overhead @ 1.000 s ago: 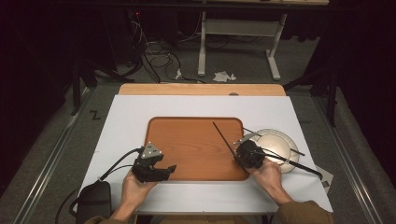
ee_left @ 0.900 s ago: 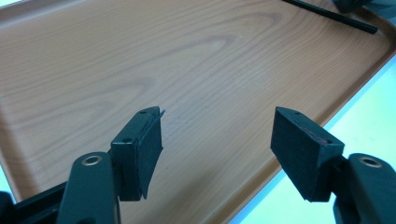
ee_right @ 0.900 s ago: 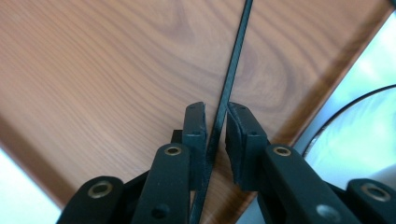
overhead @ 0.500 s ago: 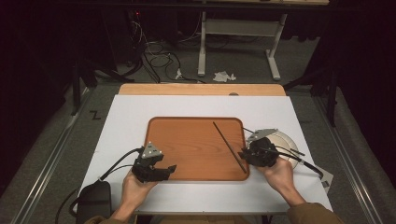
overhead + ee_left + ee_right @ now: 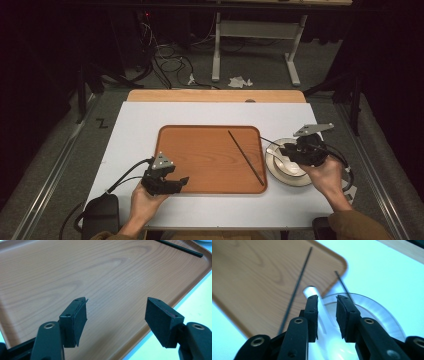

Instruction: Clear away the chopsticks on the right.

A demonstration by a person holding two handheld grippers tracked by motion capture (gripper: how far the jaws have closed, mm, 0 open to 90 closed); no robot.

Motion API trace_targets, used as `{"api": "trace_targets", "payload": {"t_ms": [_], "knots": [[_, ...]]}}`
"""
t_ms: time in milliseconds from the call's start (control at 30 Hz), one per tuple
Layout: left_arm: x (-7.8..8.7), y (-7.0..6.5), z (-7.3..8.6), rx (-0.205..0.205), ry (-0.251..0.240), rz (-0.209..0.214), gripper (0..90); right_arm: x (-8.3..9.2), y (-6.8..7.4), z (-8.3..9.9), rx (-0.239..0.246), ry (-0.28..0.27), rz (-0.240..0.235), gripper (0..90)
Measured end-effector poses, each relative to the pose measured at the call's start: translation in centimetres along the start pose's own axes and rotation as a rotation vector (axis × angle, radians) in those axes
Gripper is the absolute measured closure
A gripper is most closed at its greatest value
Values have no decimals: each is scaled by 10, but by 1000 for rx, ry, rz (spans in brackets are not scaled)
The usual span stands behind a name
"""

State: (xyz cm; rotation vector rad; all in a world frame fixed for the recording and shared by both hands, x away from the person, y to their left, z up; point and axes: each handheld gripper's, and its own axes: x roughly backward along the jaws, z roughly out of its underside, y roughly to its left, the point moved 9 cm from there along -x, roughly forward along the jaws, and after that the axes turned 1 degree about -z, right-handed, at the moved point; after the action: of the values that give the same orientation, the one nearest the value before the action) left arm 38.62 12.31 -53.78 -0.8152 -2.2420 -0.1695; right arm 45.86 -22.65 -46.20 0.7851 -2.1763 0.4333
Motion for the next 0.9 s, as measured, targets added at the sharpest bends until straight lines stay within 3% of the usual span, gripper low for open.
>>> {"api": "trace_targets", "payload": {"t_ms": [300, 467, 700, 900], "knots": [[0, 0, 0, 1, 2, -1, 337, 14, -45, 7, -54, 2, 58, 737], [-1, 0, 0, 0, 3, -2, 337, 12, -67, 18, -101, 16, 76, 739], [-1, 0, 0, 1, 4, -2, 337, 4, -85, 38, -141, 55, 98, 742], [-1, 0, 0, -3, 4, -5, 337, -1, -92, 52, -158, 88, 104, 743]]}}
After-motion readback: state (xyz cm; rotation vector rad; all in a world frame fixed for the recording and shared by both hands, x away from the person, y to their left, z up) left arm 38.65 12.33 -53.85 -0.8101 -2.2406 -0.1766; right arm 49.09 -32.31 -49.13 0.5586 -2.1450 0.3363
